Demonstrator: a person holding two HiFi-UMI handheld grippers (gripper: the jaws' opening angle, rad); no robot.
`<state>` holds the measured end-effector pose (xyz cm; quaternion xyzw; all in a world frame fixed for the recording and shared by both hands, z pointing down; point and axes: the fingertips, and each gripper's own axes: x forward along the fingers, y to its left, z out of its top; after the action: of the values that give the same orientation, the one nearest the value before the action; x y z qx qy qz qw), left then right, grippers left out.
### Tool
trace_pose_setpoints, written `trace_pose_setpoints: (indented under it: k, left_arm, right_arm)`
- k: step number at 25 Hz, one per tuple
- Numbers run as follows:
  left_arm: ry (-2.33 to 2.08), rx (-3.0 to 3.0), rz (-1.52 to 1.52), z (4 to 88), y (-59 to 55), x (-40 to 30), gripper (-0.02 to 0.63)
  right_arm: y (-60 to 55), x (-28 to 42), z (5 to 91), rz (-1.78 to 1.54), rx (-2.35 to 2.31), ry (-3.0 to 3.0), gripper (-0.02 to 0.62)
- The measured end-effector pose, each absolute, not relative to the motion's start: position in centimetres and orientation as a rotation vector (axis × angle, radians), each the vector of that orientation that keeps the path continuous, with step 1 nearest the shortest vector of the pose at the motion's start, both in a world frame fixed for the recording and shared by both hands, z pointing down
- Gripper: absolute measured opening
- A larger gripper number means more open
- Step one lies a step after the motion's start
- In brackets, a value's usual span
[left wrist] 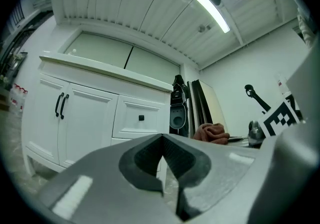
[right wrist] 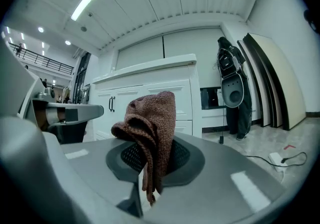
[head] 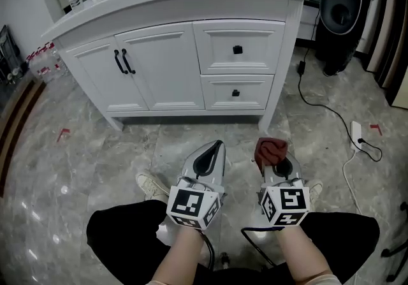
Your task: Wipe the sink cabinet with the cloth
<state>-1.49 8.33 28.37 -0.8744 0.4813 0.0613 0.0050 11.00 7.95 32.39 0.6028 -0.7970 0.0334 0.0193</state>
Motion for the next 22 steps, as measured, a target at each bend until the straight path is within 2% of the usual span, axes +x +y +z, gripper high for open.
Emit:
trace_pose_setpoints:
  k: [11, 22]
  left_arm:
    - [1.534, -2.714, 0.206, 27.5, 12.2, -3.5, 0.0]
    - [1.495, -2.705, 0.184, 27.3, 12.5, -2.7, 0.0]
  right_arm:
    - [11.2, 9.5, 31.3, 0.116, 1.876, -2.527, 0.077]
    - [11.7, 8.7, 31.6, 0.137, 1.855, -2.547, 0.075]
